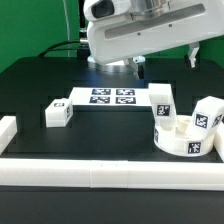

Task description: Assemble stool

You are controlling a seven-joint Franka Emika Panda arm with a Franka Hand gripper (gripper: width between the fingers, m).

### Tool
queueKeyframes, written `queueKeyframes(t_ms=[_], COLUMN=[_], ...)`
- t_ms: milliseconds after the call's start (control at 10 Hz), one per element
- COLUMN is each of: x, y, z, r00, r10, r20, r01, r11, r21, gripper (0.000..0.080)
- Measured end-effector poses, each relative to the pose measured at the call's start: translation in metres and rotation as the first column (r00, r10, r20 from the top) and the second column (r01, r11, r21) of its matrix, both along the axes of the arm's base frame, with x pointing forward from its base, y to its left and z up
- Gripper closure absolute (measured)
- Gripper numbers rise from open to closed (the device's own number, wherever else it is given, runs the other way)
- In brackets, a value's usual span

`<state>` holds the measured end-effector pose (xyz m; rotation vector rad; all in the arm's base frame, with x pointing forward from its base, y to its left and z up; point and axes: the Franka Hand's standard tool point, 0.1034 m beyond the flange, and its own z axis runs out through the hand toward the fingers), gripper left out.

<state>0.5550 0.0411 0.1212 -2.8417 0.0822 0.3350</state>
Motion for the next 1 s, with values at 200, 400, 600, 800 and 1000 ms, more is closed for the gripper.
queueKeyframes(t_ms=[200,400,600,800,1000], x=[0.002,0.001,0.001,0.010,0.011], y=[0.002,0.001,0.000,-0.003,-0.003], z=[0.003,0.002,0.001,0.001,0.002], r00=[0.992,0.991,0.962,0.833,0.719], r10=[0.123,0.128,0.264,0.521,0.656], r20=[0.030,0.029,0.069,0.185,0.230], r01=[-0.122,-0.128,-0.265,-0.531,-0.675], r11=[0.992,0.991,0.964,0.847,0.738], r21=[-0.031,-0.025,-0.001,0.009,0.002], gripper=[0.0150,0.0150,0.0150,0.0150,0.0150])
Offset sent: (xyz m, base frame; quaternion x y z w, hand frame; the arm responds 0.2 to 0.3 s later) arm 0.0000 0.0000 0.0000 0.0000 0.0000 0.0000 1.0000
